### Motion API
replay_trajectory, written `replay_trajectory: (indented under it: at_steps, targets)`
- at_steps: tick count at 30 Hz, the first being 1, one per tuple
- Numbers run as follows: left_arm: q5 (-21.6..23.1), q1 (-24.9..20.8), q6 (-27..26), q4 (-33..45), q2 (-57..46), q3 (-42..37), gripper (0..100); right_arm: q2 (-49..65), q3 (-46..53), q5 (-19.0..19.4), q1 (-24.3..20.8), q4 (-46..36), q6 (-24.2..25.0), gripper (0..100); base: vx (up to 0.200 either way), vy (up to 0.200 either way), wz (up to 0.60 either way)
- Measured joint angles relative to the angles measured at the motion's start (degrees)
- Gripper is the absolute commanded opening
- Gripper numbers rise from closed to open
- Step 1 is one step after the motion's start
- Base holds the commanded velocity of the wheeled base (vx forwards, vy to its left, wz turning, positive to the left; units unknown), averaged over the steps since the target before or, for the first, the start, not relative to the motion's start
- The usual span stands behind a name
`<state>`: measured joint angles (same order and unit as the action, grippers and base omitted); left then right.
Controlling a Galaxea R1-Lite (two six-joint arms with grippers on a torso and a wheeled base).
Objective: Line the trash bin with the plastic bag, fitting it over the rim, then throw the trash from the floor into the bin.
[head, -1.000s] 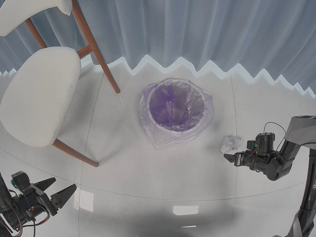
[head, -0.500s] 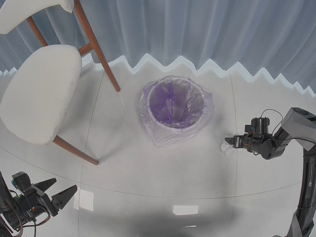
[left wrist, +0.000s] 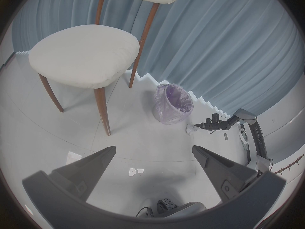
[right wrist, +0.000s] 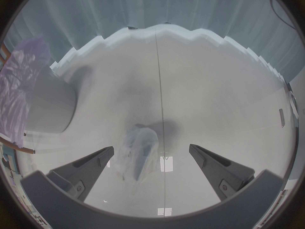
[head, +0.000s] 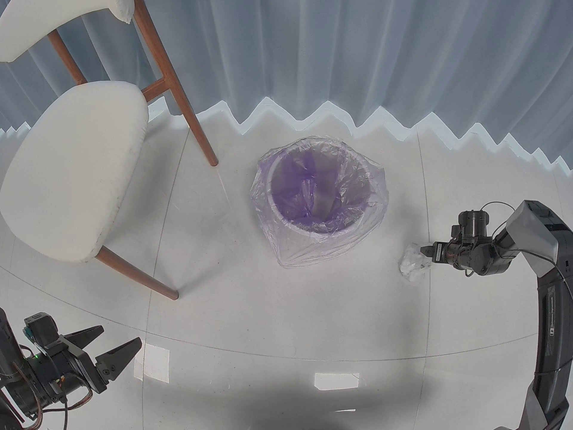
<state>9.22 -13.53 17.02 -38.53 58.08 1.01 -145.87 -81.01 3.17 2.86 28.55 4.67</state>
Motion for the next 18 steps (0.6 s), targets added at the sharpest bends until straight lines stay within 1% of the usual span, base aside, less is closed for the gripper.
replay_trajectory:
  at_steps: [7,8,12,16,18]
  targets:
    - [-0.02,0.0,-0.09,-0.02,0.46,0.0,100,-3.96,-2.97,-0.05,-0.66,0.24,0.0,100,0.0,0.0,0.0]
    - [0.0,0.04,-0.11,0.0,0.5,0.0,100,-4.55,-3.96,-0.05,-0.89,0.34,0.0,0,0.0,0.0,0.0]
    - [-0.02,0.15,-0.84,-0.02,0.68,0.0,100,-6.74,-7.0,-0.02,-1.3,0.29,0.22,0,0.0,0.0,0.0]
    - [-0.07,0.39,-1.5,-0.06,1.01,0.0,100,-8.16,-8.27,-0.11,-2.01,0.18,2.46,0,0.0,0.0,0.0]
    - [-0.11,0.52,-1.56,-0.13,1.13,-0.02,100,-8.12,-8.24,-0.35,-2.56,0.21,2.83,0,0.0,0.0,0.0]
